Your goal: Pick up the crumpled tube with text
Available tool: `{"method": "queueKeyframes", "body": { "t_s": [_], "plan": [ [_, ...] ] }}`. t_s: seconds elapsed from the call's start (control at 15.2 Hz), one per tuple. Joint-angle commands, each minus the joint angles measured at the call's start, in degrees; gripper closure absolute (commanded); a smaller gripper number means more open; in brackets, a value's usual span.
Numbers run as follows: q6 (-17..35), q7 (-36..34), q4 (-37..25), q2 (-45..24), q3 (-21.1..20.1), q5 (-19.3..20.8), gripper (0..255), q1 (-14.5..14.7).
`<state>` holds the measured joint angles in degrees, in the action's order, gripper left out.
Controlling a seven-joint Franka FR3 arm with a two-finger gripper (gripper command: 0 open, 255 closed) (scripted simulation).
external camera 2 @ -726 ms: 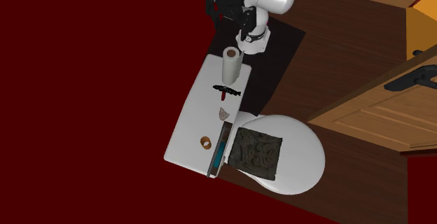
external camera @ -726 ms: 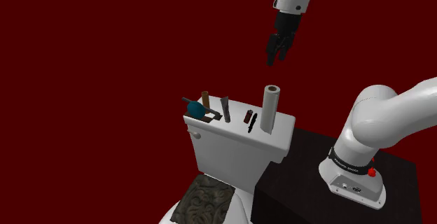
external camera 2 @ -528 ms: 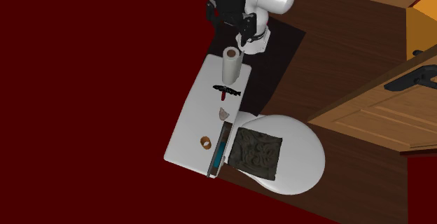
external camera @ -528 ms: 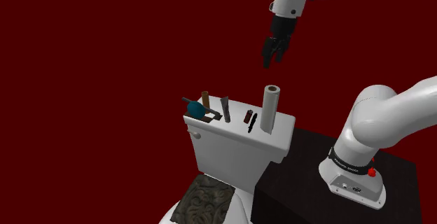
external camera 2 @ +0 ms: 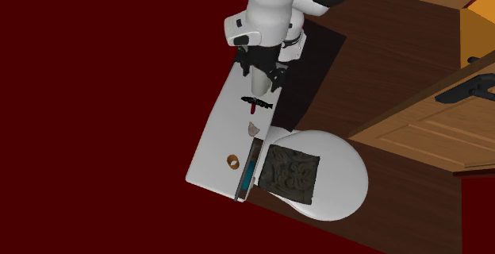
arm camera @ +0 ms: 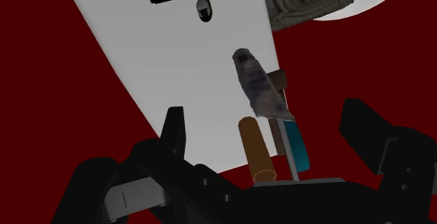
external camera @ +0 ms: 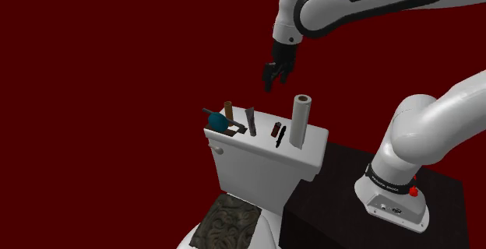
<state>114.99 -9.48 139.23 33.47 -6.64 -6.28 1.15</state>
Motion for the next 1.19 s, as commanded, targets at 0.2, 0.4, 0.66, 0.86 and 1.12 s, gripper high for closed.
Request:
{"method": "queueKeyframes", "body": {
  "t_s": [0.2,0.4,0.66,0.86,1.12],
  "plan": [
    [10.4,-4.7,-1.1,-9.4,-4.4,2.5,0,-0.8],
    [15.5,-8.5,-3.2,-15.7,-7.0,5.5,0,-1.7],
    [18.9,-10.4,-3.3,-18.9,-8.0,7.3,0,-2.2],
    [21.4,-10.9,-1.9,-19.9,-8.2,7.7,0,-2.3],
    [23.5,-11.3,-0.8,-21.0,-8.4,8.1,0,-2.4]
  ]
}}
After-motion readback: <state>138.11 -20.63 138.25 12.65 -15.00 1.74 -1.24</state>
